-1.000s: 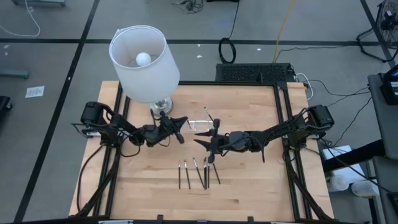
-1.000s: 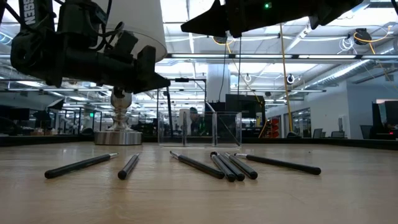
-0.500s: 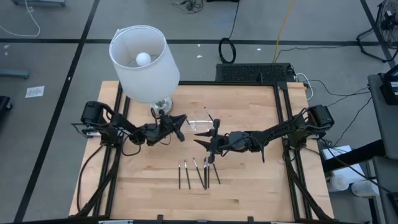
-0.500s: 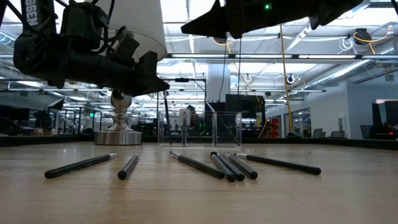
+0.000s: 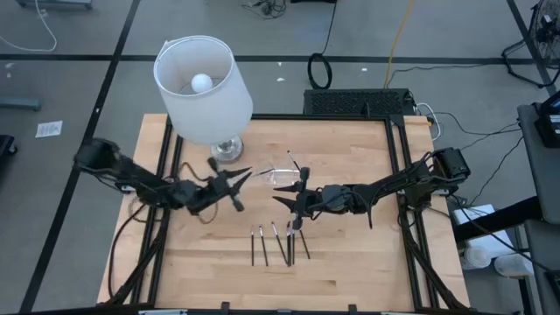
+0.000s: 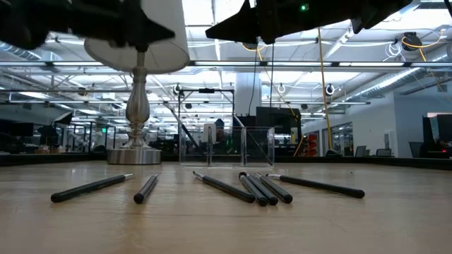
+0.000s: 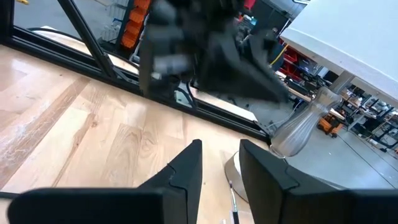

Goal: Put items in baskets/containers
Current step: Put the black eyeshadow brush into the transparent organizer

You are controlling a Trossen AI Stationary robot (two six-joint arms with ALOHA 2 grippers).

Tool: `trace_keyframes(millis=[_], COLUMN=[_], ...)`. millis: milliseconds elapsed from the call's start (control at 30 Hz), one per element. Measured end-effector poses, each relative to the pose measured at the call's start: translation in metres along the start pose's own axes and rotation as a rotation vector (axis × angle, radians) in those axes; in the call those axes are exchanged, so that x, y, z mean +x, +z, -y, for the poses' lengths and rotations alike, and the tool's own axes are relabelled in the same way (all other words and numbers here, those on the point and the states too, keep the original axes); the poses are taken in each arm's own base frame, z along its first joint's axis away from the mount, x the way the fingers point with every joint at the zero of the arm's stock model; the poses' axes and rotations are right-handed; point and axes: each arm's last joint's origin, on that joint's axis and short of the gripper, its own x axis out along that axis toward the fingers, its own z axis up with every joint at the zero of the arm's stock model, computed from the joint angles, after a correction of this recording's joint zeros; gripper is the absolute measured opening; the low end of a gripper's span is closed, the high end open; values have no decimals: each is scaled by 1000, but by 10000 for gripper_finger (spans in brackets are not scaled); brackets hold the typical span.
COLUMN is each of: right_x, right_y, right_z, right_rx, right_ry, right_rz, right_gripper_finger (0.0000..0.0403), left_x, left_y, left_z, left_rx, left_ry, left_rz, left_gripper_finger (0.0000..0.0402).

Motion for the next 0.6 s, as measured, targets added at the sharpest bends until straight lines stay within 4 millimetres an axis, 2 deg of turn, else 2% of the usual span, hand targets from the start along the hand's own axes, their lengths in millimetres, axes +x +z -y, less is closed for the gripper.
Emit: trace_keyframes(millis=[100,233,367,600], right_x=[0,0,0,-1], right_y=[0,0,0,-5], right_z=[-1,-1,0,1], right_rx=[1,33,32,31], right_ry=[2,2,-16,-109], right_rz=[2,2,-10,-91], right_gripper_finger=[93,85,70,24], left_x=[-21,-37,-39,-32], left_y=[16,15,8,-8], left_z=[-3,-7,-8,-7], left_rx=[82,130,176,198], left_ry=[-100,-308,-460,-460], left_rz=[-6,-63,-97,-207], left_gripper_finger=[45,10,8,6])
